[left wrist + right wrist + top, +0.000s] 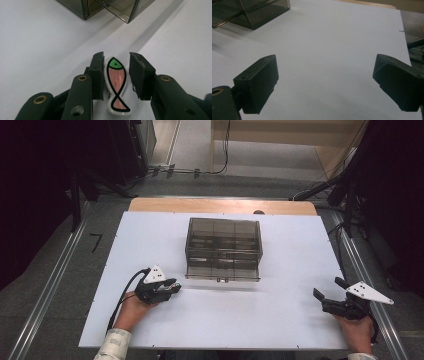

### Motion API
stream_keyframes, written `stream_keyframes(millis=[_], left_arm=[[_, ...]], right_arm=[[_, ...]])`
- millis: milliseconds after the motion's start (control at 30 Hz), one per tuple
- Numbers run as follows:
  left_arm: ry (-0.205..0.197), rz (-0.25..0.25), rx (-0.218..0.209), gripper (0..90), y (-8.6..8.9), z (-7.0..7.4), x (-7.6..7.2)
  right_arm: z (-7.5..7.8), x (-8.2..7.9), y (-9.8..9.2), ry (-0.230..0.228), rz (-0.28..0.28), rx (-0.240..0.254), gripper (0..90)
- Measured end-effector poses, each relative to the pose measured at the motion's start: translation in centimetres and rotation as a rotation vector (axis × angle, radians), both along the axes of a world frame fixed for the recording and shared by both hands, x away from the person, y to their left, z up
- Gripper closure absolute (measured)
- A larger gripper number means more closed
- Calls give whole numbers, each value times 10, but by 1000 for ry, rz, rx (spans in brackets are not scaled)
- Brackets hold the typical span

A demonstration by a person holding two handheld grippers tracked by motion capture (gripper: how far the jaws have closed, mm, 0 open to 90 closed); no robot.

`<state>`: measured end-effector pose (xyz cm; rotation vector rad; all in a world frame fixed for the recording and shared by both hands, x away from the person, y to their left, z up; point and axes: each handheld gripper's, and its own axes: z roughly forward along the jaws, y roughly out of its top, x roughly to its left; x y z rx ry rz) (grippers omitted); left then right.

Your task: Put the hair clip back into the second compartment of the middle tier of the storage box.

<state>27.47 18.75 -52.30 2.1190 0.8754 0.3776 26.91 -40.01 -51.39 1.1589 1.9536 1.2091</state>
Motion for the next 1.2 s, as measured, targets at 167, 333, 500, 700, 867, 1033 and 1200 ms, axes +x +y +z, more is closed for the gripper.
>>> stream_keyframes(millis=[167, 333, 500, 700, 867, 1033, 1200], left_arm=[[-11, -3, 10, 658, 0, 0, -1], [-22, -1, 19, 686, 0, 0, -3], [-56, -7, -63, 816, 7, 3, -7], [-51, 2, -73, 846, 10, 2, -7], [-51, -20, -64, 868, 9, 2, -9], [-61, -28, -48, 877, 7, 2, -12], [-72, -23, -40, 878, 6, 3, -13]], right_arm=[[0, 0, 0, -3, 3, -4, 50], [0, 0, 0, -2, 1, -2, 50], [0, 0, 0, 0, -1, -5, 51], [0, 0, 1, 5, -5, -6, 53], [0, 0, 1, 5, -6, -7, 53], [0, 0, 1, 3, -5, -9, 53], [0, 0, 1, 3, -4, -8, 53]])
